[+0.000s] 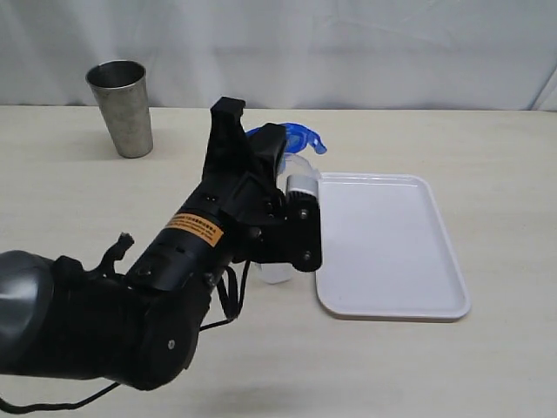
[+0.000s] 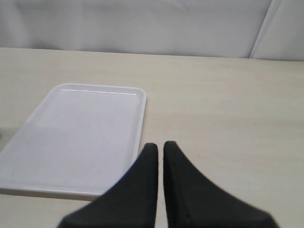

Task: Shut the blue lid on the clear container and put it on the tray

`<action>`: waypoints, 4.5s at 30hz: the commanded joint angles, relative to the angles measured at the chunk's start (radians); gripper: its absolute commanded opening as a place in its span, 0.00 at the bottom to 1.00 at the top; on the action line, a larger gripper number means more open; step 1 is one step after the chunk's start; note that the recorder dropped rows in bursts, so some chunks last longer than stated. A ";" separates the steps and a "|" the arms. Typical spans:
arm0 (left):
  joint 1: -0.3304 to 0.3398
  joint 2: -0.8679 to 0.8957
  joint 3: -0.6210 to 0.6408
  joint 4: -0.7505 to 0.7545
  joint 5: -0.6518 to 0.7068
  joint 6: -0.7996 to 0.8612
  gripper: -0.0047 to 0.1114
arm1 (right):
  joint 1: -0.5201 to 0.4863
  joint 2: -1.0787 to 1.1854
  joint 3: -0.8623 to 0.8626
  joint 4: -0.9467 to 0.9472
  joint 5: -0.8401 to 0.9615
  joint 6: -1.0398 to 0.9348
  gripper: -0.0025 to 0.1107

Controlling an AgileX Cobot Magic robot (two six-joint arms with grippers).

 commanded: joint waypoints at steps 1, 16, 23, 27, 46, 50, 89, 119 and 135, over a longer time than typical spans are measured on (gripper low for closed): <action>0.056 -0.001 0.002 0.022 0.026 -0.076 0.04 | -0.004 -0.005 0.003 0.001 -0.006 0.001 0.06; 0.138 -0.001 -0.058 0.157 0.086 -0.121 0.04 | -0.004 -0.005 0.003 0.001 -0.006 0.001 0.06; 0.174 -0.001 -0.096 0.228 0.097 -0.147 0.04 | -0.004 -0.005 0.003 0.001 -0.006 0.001 0.06; 0.158 -0.003 -0.096 0.286 0.089 -0.131 0.04 | -0.004 -0.005 0.003 0.001 -0.006 0.001 0.06; 0.063 -0.003 -0.005 0.116 -0.087 0.026 0.04 | -0.004 -0.005 0.003 0.001 -0.006 0.001 0.06; 0.028 -0.003 0.001 0.107 -0.102 0.026 0.04 | -0.004 -0.005 0.003 0.001 -0.006 0.001 0.06; -0.077 -0.003 0.014 -0.055 -0.018 -0.003 0.04 | -0.004 -0.005 0.003 0.001 -0.006 0.001 0.06; -0.083 -0.003 0.014 -0.136 0.133 0.089 0.04 | -0.004 -0.005 0.003 0.001 -0.006 0.001 0.06; -0.083 -0.003 0.014 -0.136 0.134 0.090 0.04 | -0.004 -0.005 0.003 0.001 -0.006 0.001 0.06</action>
